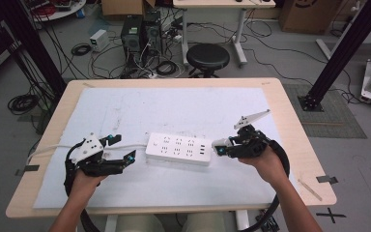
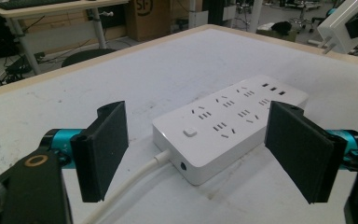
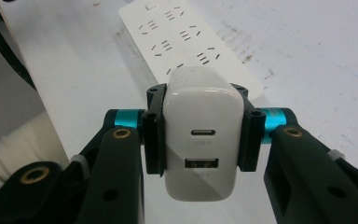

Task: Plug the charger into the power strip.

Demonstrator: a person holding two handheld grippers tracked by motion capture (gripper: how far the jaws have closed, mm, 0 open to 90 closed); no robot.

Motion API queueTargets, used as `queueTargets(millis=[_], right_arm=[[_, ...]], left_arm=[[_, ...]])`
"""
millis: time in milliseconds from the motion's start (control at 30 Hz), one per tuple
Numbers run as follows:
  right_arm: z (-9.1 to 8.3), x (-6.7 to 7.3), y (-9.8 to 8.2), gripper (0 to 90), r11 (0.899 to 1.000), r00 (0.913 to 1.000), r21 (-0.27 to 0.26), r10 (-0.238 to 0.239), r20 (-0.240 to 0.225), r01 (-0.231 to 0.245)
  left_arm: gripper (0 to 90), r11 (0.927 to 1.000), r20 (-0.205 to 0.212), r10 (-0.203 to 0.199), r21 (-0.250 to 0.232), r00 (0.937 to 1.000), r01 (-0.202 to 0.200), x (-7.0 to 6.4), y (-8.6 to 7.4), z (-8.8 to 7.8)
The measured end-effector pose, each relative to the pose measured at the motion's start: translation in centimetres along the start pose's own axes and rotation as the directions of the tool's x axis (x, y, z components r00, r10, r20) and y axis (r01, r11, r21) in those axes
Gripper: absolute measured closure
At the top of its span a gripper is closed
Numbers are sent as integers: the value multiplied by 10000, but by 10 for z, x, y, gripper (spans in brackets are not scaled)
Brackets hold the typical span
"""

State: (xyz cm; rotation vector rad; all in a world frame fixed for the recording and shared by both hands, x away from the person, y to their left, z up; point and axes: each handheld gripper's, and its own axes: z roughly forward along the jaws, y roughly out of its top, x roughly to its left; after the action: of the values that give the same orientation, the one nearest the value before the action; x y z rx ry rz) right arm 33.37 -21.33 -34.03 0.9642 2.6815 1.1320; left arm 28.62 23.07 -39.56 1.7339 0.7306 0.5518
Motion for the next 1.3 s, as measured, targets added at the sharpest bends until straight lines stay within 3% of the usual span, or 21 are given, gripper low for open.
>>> queueTargets(millis=[433,567,833,1133,1200,1300], right_arm=[[8,-2,27,629,9921,9943,711,-1049,179,1034],[14,-2,36,629,9822,9864,1146,-1553,531,1485],[27,4,55,629,9635,9710,1619,-2273,741,2132],[38,7,68,630,9485,9641,1990,-2609,498,2464],[44,7,74,630,9391,9592,2186,-2801,397,2652],[50,6,79,630,9342,9591,2346,-2819,240,2687]], left_arm=[[216,9997,-34,-234,-17,9997,234,4,-6,0],[216,9991,-115,-423,-86,9990,422,7,-8,-2],[216,9976,-150,-625,-299,9979,620,8,-9,0],[216,9969,-147,-711,-350,9974,706,11,-12,0],[216,9969,-208,-722,-315,9972,716,13,-14,-2],[216,9970,-246,-711,-335,9972,703,14,-15,-2]])
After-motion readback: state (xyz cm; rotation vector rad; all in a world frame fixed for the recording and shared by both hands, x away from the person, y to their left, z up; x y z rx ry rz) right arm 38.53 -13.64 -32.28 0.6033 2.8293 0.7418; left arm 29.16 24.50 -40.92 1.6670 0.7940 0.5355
